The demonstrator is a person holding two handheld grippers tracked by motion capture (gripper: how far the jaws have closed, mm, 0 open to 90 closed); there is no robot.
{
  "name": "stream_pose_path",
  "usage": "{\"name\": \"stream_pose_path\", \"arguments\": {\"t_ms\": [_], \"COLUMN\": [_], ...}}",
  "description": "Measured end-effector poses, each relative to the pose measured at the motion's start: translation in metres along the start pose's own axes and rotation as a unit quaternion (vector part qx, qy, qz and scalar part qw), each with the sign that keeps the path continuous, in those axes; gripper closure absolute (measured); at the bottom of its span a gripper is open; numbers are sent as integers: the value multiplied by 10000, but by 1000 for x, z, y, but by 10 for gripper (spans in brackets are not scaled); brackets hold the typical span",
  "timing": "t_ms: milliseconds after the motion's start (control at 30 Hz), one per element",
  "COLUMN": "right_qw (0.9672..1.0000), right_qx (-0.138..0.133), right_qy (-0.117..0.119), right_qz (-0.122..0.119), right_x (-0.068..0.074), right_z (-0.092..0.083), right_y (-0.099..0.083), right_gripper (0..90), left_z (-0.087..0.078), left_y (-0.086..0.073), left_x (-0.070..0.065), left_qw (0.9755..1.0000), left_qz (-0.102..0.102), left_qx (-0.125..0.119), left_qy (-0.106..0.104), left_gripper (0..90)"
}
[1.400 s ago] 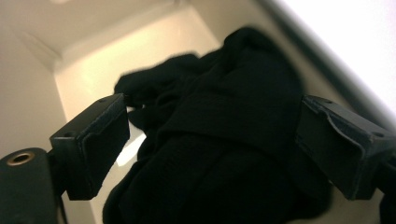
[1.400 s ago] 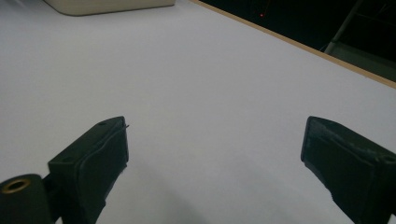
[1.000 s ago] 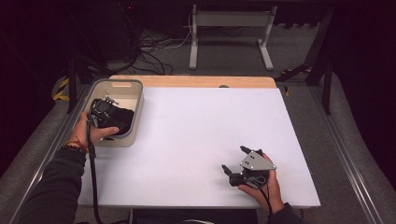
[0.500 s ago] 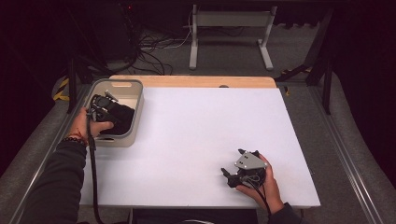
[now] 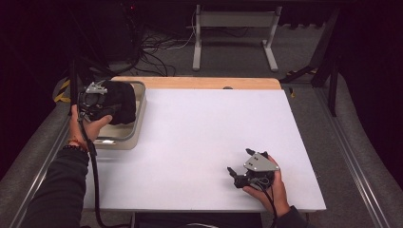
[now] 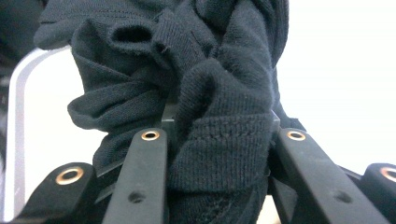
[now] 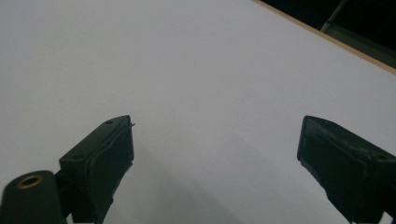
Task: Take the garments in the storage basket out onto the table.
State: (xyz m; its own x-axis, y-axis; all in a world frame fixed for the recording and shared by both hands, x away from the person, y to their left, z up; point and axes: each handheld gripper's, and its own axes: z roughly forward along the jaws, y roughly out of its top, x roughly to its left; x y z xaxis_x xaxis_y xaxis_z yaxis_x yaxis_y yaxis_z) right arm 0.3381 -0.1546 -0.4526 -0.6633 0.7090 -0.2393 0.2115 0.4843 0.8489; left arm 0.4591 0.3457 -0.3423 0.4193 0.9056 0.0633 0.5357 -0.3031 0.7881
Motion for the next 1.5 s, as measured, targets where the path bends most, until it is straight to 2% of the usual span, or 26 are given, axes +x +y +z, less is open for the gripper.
{"name": "stream_pose_path", "arguments": {"t_ms": [100,167,200,333,500,533,567,600,633,667,700,767,800,833,867,1000,1033,1067,1100,1133,1167,1267,1300,1333,1400,1500], "right_qw": [9997,9995,9990,9985,9980,9980,9975,9974,9971,9967,9960,9948,9948,9941,9937,9932,9925,9914,9902,9895,9897,9920,9921,9920,9906,9895], "right_qx": [-222,-289,-396,-497,-523,-523,-584,-601,-613,-649,-698,-764,-764,-881,-922,-1015,-1034,-1085,-1134,-1155,-1151,-1049,-1053,-1053,-1141,-1224], "right_qy": [-79,-108,-145,-188,-291,-291,-330,-342,-382,-411,-461,-540,-540,-488,-490,-482,-545,-577,-565,-478,-398,-412,-417,-446,-435,-285], "right_qz": [74,102,154,164,196,196,207,217,239,252,326,391,391,391,395,304,350,444,582,729,758,572,534,543,622,712], "right_x": [-5,-6,-9,-13,-18,-18,-20,-21,-22,-23,-25,-29,-29,-33,-34,-37,-38,-40,-42,-45,-46,-45,-46,-46,-51,-60], "right_z": [-5,-6,-8,-11,-9,-9,-10,-11,-11,-12,-13,-15,-15,-17,-17,-15,-14,-12,-11,-7,-4,8,12,16,23,29], "right_y": [1,1,2,3,5,5,6,7,8,9,11,15,15,23,26,42,45,49,52,56,58,67,69,72,79,88], "right_gripper": [112,113,112,110,109,109,110,110,110,110,110,110,110,110,110,110,110,112,113,113,113,113,113,113,125,160], "left_z": [-2,-2,-1,1,6,6,10,12,14,14,19,25,25,29,37,56,56,68,74,77,81,91,92,90,84,67], "left_y": [4,6,9,17,27,27,31,33,35,35,38,39,39,39,38,36,36,33,31,31,29,26,25,25,26,25], "left_x": [-13,-19,-28,-45,-71,-71,-82,-88,-94,-94,-106,-119,-119,-127,-140,-164,-164,-177,-184,-188,-193,-204,-207,-208,-205,-197], "left_qw": [9992,9986,9972,9933,9879,9879,9851,9836,9819,9819,9781,9744,9744,9716,9684,9627,9627,9601,9588,9579,9568,9507,9513,9510,9486,9442], "left_qz": [66,138,246,334,561,561,645,703,715,715,808,907,907,962,1079,1289,1289,1405,1446,1476,1512,1580,1607,1621,1511,1480], "left_qx": [-383,-490,-670,-952,-1142,-1142,-1204,-1239,-1260,-1260,-1291,-1318,-1318,-1325,-1274,-1080,-1080,-939,-875,-840,-809,-697,-731,-829,-999,-1269], "left_qy": [-123,-158,-212,-559,-883,-883,-1045,-1110,-1223,-1223,-1416,-1582,-1582,-1711,-1850,-2118,-2118,-2229,-2285,-2315,-2347,-2577,-2527,-2499,-2595,-2656], "left_gripper": [677,677,677,677,677,677,677,677,677,677,677,676,676,676,675,672,671,669,668,665,656,537,448,365,243,166]}}
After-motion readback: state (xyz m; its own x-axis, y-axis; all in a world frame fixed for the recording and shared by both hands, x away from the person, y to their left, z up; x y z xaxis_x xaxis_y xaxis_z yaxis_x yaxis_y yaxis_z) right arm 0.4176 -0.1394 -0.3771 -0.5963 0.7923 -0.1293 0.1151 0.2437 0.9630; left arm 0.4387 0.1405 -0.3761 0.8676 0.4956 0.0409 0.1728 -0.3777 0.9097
